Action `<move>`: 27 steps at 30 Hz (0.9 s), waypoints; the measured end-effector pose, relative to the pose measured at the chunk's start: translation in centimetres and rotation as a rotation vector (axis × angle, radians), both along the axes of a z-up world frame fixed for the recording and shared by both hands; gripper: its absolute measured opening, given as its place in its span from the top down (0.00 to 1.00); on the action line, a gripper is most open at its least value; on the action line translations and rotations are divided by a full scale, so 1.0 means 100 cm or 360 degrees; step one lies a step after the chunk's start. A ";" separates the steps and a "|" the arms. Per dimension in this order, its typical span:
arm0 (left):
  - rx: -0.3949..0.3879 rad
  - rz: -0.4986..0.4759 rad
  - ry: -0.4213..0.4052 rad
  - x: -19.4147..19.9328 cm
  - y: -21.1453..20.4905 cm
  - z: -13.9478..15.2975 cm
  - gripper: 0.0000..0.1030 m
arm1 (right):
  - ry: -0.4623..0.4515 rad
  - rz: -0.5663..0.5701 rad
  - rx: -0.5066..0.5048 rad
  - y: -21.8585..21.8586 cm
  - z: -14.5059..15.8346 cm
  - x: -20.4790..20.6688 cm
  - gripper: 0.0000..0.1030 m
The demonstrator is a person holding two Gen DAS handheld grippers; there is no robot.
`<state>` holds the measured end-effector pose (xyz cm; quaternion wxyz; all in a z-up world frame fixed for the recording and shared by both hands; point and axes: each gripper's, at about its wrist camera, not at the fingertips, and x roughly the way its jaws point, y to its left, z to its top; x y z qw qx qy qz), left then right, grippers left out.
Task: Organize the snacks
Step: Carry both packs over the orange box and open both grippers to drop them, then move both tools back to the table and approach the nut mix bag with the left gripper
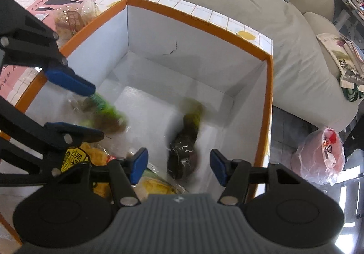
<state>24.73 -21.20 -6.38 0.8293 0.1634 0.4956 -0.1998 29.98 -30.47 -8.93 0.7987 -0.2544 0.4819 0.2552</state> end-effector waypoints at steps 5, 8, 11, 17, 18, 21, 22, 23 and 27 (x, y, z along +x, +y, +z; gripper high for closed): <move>0.0000 -0.0001 -0.0072 -0.012 0.008 0.016 0.40 | 0.0005 -0.0005 0.0022 -0.004 0.010 -0.006 0.30; -0.0060 0.0022 -0.0126 -0.021 0.015 0.029 0.41 | -0.0033 -0.0020 0.0041 -0.006 0.019 -0.013 0.29; -0.0149 0.0067 -0.0196 -0.031 0.025 0.043 0.41 | -0.0040 -0.0082 0.0082 -0.009 0.030 -0.020 0.29; -0.0290 0.0188 -0.0343 -0.059 0.046 0.070 0.41 | -0.0176 -0.0278 0.0130 -0.011 0.050 -0.042 0.29; -0.0306 0.0210 -0.0357 -0.063 0.051 0.073 0.41 | -0.0211 -0.0314 0.0147 -0.011 0.055 -0.048 0.29; -0.0381 0.0326 -0.0378 -0.075 0.072 0.082 0.43 | -0.0271 -0.0397 0.0228 -0.008 0.069 -0.064 0.29; -0.0411 0.0353 -0.0348 -0.078 0.080 0.084 0.45 | -0.0288 -0.0424 0.0272 -0.006 0.074 -0.071 0.29; -0.0438 0.0377 -0.0327 -0.080 0.087 0.085 0.46 | -0.0305 -0.0446 0.0303 -0.003 0.077 -0.077 0.29; -0.0453 0.0504 -0.0351 -0.097 0.119 0.087 0.46 | -0.0385 -0.0474 0.0431 0.018 0.085 -0.107 0.29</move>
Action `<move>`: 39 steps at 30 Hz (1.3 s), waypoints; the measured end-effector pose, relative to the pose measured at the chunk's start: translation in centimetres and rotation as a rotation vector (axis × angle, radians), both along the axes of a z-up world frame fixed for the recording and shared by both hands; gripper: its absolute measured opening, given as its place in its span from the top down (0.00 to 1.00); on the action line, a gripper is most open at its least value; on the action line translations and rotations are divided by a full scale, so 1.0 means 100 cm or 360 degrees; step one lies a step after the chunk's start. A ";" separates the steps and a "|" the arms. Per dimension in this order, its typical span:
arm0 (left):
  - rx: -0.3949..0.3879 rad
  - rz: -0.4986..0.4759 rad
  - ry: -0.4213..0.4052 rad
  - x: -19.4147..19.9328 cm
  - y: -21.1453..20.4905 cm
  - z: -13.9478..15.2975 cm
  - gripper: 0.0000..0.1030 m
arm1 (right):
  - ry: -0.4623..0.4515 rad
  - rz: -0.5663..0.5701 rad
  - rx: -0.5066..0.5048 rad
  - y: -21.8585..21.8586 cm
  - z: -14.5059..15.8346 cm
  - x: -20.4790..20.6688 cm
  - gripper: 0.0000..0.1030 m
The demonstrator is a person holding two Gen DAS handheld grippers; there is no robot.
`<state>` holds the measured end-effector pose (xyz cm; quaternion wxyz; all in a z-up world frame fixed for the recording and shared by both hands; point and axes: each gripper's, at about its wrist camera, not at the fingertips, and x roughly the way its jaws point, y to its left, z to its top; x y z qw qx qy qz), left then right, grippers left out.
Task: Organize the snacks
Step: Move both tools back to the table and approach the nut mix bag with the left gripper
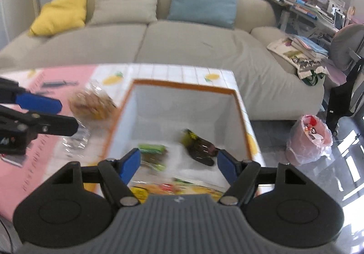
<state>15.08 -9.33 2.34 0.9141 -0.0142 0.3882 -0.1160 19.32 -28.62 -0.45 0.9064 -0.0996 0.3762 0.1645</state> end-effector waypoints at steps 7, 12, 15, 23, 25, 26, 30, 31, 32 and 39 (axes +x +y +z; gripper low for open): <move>0.0164 0.0191 -0.0037 -0.040 0.054 -0.010 0.46 | 0.0025 -0.0085 0.0164 0.050 -0.001 -0.032 0.23; 0.0203 0.0322 -0.0021 -0.064 0.088 -0.021 0.42 | 0.0045 -0.0094 0.0229 0.088 -0.009 -0.052 0.21; 0.0180 0.0379 0.0004 -0.074 0.105 -0.028 0.39 | 0.0109 -0.0066 0.0261 0.109 -0.018 -0.059 0.21; 0.0050 0.0463 0.0037 -0.076 0.134 -0.044 0.39 | 0.0147 0.0065 0.0153 0.150 -0.036 -0.064 0.22; 0.0036 0.0456 0.0041 -0.072 0.138 -0.048 0.39 | 0.0145 0.0080 0.0131 0.156 -0.040 -0.059 0.22; 0.0028 0.0452 0.0049 -0.068 0.140 -0.049 0.39 | 0.0140 0.0086 0.0116 0.158 -0.041 -0.056 0.22; -0.0011 0.0384 0.0045 -0.048 0.144 -0.053 0.39 | 0.0097 0.0113 0.0050 0.167 -0.046 -0.036 0.22; -0.0010 0.0358 0.0043 -0.042 0.145 -0.054 0.39 | 0.0090 0.0121 0.0034 0.169 -0.048 -0.030 0.23; -0.0002 0.0337 0.0045 -0.035 0.146 -0.055 0.39 | 0.0084 0.0126 0.0021 0.171 -0.049 -0.023 0.25; -0.0040 0.0340 0.0092 0.023 0.154 -0.059 0.39 | 0.0048 0.0136 -0.0038 0.176 -0.048 0.039 0.33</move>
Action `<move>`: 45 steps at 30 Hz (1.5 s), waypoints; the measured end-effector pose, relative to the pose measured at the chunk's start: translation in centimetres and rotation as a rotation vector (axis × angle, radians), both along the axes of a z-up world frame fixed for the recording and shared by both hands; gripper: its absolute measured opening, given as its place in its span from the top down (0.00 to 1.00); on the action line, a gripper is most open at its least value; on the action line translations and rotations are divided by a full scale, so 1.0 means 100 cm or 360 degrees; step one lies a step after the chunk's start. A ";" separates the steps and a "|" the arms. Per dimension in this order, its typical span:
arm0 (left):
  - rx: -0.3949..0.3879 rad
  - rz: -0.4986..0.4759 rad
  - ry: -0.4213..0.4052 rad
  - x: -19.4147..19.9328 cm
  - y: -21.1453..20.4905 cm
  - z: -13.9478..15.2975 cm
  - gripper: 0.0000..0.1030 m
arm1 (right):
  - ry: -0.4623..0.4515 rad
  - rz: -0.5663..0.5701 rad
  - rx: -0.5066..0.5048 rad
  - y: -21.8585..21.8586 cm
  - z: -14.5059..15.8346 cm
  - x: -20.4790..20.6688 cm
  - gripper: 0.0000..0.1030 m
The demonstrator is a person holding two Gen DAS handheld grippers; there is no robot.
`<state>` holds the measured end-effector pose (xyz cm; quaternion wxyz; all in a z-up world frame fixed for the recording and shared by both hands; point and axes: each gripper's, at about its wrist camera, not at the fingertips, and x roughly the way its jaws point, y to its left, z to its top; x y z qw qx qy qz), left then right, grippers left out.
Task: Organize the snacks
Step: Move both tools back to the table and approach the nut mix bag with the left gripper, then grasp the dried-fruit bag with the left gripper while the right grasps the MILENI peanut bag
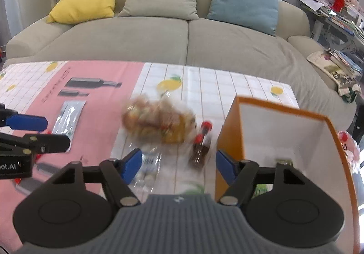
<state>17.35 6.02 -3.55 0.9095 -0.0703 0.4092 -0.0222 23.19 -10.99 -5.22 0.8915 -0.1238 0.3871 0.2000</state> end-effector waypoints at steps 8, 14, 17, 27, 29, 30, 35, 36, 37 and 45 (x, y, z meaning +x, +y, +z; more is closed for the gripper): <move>-0.0306 0.0152 0.0113 0.063 0.015 -0.017 0.27 | 0.0018 0.0070 -0.0034 0.015 -0.008 0.065 0.37; -0.0414 0.0270 0.0212 0.101 0.023 -0.040 0.26 | 0.0014 0.0256 -0.0148 0.035 -0.020 0.092 0.42; -0.0510 0.0359 0.0272 0.112 0.029 -0.053 0.26 | 0.0030 0.0323 -0.0180 0.043 -0.026 0.102 0.42; -0.0605 0.0441 0.0368 0.126 0.022 -0.078 0.21 | 0.0144 0.0320 -0.0104 0.047 -0.042 0.123 0.44; -0.0626 0.0465 0.0381 0.127 0.021 -0.081 0.18 | 0.0162 0.0313 -0.0084 0.045 -0.043 0.126 0.53; -0.0631 0.0471 0.0389 0.128 0.020 -0.082 0.16 | 0.0197 0.0309 -0.0051 0.044 -0.044 0.128 0.57; -0.0652 0.0482 0.0431 0.127 0.021 -0.089 0.15 | 0.0262 0.0284 0.0000 0.041 -0.045 0.127 0.73; -0.0662 0.0475 0.0434 0.125 0.022 -0.089 0.19 | 0.0282 0.0263 0.0018 0.040 -0.045 0.125 0.74; -0.0657 0.0467 0.0432 0.121 0.023 -0.089 0.21 | 0.0299 0.0247 0.0035 0.040 -0.045 0.124 0.75; -0.0497 0.0351 0.0495 0.074 0.031 -0.076 0.31 | 0.0370 0.0203 0.0150 0.048 -0.041 0.070 0.78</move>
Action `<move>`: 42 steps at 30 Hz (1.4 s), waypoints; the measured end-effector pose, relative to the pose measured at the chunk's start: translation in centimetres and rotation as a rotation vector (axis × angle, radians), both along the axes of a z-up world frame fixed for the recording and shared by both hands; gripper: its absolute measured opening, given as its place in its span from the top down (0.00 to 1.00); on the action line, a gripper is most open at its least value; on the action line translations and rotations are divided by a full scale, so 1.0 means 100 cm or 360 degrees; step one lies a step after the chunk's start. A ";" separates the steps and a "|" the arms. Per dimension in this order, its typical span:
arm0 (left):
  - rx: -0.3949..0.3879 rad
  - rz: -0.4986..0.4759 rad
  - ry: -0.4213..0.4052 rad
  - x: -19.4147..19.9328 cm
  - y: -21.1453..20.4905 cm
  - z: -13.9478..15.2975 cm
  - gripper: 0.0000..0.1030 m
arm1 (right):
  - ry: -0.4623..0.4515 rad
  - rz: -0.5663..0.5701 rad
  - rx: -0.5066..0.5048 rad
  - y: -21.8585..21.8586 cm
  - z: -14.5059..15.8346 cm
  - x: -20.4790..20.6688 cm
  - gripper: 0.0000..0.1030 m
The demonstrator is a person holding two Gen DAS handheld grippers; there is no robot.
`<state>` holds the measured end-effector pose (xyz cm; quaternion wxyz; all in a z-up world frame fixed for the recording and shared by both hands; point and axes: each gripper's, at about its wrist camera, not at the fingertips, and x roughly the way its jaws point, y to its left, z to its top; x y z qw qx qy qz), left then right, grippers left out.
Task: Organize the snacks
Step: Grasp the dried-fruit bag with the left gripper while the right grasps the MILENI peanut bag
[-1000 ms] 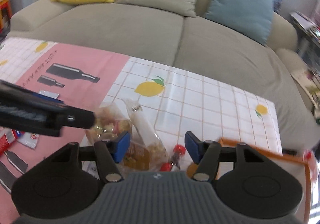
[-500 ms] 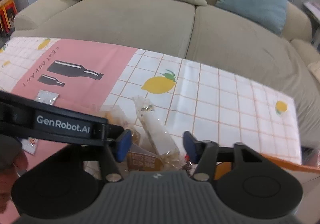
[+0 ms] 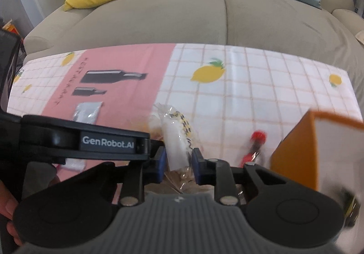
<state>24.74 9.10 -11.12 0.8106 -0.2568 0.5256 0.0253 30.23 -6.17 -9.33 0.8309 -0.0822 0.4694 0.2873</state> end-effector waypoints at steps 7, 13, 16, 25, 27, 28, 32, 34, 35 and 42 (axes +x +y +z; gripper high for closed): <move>0.0027 -0.0075 0.0075 -0.055 0.003 0.007 0.31 | 0.0090 -0.0038 0.0075 -0.001 0.002 -0.060 0.78; 0.0030 -0.0051 0.0106 -0.085 0.011 0.010 0.32 | 0.0136 -0.0094 0.0140 -0.017 0.005 -0.094 0.79; 0.0035 -0.0025 0.0122 -0.091 0.014 0.012 0.31 | 0.0221 -0.0169 0.0219 -0.034 0.005 -0.095 0.79; 0.0180 0.0067 0.0183 -0.085 -0.011 0.015 0.20 | 0.0194 -0.0165 0.0221 -0.046 0.004 -0.098 0.74; 0.0135 0.0166 0.0207 -0.085 -0.009 0.013 0.19 | 0.0131 -0.0142 0.0195 -0.045 0.003 -0.101 0.68; 0.0119 0.0217 0.0215 -0.084 -0.008 0.012 0.19 | 0.0099 -0.0130 0.0184 -0.044 0.003 -0.102 0.67; 0.0071 0.0360 0.0221 -0.081 -0.006 0.012 0.17 | -0.0005 -0.0021 0.0145 -0.038 0.000 -0.108 0.66; 0.0071 0.0364 0.0221 -0.078 -0.009 0.011 0.15 | -0.0037 0.0032 0.0143 -0.035 -0.003 -0.109 0.66; 0.0090 0.0357 0.0219 -0.077 -0.010 0.011 0.14 | -0.0049 0.0044 0.0130 -0.033 -0.005 -0.109 0.67; 0.0103 0.0359 0.0216 -0.074 -0.015 0.002 0.04 | -0.0076 0.0057 0.0047 -0.023 -0.024 -0.102 0.66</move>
